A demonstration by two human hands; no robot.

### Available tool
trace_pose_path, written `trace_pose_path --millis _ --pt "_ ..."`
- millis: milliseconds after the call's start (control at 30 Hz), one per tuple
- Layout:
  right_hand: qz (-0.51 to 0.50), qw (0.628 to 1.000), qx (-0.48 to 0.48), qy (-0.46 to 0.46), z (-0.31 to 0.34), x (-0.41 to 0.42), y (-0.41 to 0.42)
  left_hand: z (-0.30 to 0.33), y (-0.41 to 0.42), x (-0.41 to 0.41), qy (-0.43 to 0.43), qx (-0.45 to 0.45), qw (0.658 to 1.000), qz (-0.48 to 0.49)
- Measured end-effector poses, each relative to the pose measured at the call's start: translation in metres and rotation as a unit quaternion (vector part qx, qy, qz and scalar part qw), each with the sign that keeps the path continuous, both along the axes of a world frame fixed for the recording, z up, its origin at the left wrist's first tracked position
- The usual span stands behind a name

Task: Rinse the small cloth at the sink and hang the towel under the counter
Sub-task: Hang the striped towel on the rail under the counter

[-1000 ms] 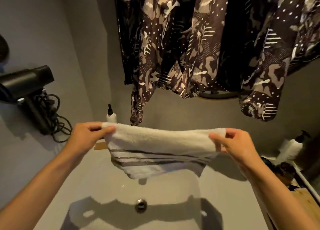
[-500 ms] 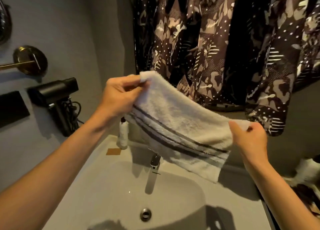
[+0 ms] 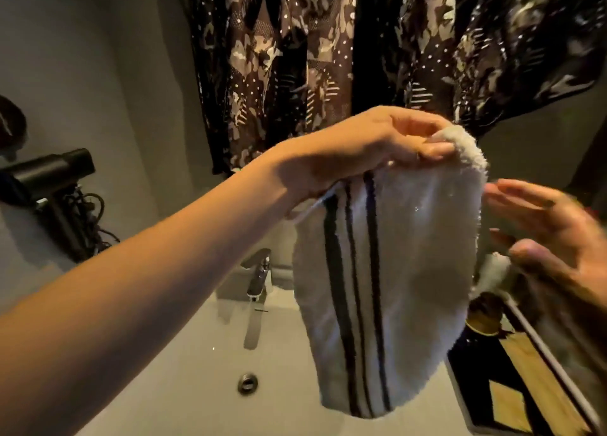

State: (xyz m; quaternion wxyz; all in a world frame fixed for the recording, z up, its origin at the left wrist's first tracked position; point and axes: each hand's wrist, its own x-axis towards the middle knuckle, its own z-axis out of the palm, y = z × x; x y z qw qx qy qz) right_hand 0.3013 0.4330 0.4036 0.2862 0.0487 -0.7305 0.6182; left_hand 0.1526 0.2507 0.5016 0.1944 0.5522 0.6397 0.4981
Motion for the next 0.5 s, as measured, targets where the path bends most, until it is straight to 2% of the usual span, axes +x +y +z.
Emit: trace_pose_path --millis 67,133,167,233,267,300,333,400,433,500 --pt "0.071 0.994 -0.052 -0.064 -0.025 0.012 -0.023 -0.017 0.019 0.032 -0.023 -0.041 0.998 -0.029" --pt "0.070 0.989 -0.065 -0.112 -0.052 0.021 -0.047 -0.045 0.029 0.036 -0.050 -0.041 0.998 -0.020" --pt "0.060 0.987 -0.095 -0.119 -0.066 0.032 -0.052 -0.065 0.032 0.036 -0.061 -0.050 0.997 0.024" --pt "0.014 0.976 -0.154 -0.156 -0.094 0.059 -0.056 -0.128 0.037 0.030 -0.105 -0.060 0.976 0.181" --pt "-0.016 0.969 -0.180 -0.170 -0.110 0.075 -0.058 -0.172 0.038 0.034 -0.160 -0.057 0.951 0.257" --pt "-0.042 0.961 -0.196 -0.190 -0.126 0.093 -0.061 -0.219 0.036 0.048 -0.251 -0.045 0.916 0.310" --pt "-0.068 0.949 -0.219 -0.216 -0.145 0.106 -0.064 -0.265 0.030 0.067 -0.346 -0.044 0.879 0.325" --pt "-0.135 0.917 -0.237 -0.290 -0.200 0.136 -0.053 -0.353 0.019 0.129 -0.514 -0.088 0.795 0.309" --pt "-0.159 0.897 -0.248 -0.330 -0.226 0.152 -0.048 -0.392 0.014 0.166 -0.594 -0.114 0.741 0.292" --pt "-0.170 0.863 -0.265 -0.395 -0.267 0.178 -0.043 -0.442 0.009 0.229 -0.711 -0.135 0.651 0.230"
